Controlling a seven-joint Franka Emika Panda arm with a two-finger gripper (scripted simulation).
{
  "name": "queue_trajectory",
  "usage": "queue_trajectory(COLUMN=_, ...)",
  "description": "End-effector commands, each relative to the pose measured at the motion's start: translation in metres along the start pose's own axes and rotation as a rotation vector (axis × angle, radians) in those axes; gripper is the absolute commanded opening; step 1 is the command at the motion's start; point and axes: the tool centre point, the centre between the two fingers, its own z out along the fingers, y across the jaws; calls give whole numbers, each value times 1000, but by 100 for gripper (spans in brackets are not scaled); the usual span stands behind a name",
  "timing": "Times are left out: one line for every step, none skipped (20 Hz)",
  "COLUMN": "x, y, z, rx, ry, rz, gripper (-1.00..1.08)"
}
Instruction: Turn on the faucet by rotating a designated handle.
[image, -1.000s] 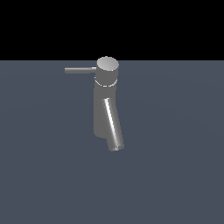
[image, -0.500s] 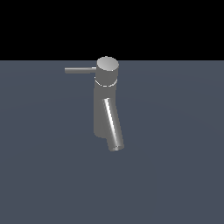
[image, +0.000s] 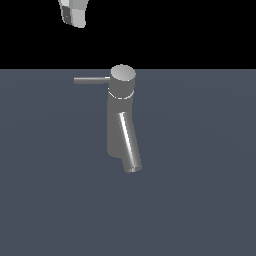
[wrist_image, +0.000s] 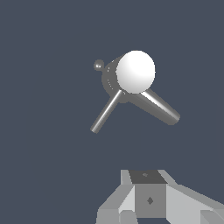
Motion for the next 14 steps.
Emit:
queue_trajectory(x=2, y=-6, z=10, rx=23, ry=16, rz=54, gripper=-100)
queue_trajectory(x=3, y=-9, z=14, rx=32, ry=23, rz=74, gripper=-100)
queue_trajectory(x=4, y=-11, z=17, rx=40, ry=29, rz=94, gripper=-100)
queue_trajectory(x=5, y=-14, z=21, rx=49, ry=35, rz=114, gripper=-100)
queue_trajectory(x=6, y=-16, z=24, rx=58, ry=41, rz=134, gripper=-100)
queue_trajectory(x=8, y=-19, z=28, rx=66, ry=47, rz=154, gripper=-100)
queue_trajectory(x=9, y=-21, z=32, rx=75, ry=53, rz=173, gripper=-100)
queue_trajectory(x=10, y=-24, z=35, rx=83, ry=59, rz=193, gripper=-100)
queue_trajectory(x=12, y=-26, z=38, rx=92, ry=65, rz=212, gripper=-100)
queue_trajectory(x=13, y=-29, z=42, rx=100, ry=71, rz=232, gripper=-100)
queue_trajectory(x=15, y=-31, z=45, rx=109, ry=77, rz=251, gripper=-100)
queue_trajectory(x=17, y=-34, z=49, rx=117, ry=83, rz=270, gripper=-100)
queue_trajectory(x=18, y=-36, z=52, rx=126, ry=89, rz=290, gripper=-100)
queue_trajectory(x=20, y=-39, z=55, rx=134, ry=95, rz=309, gripper=-100)
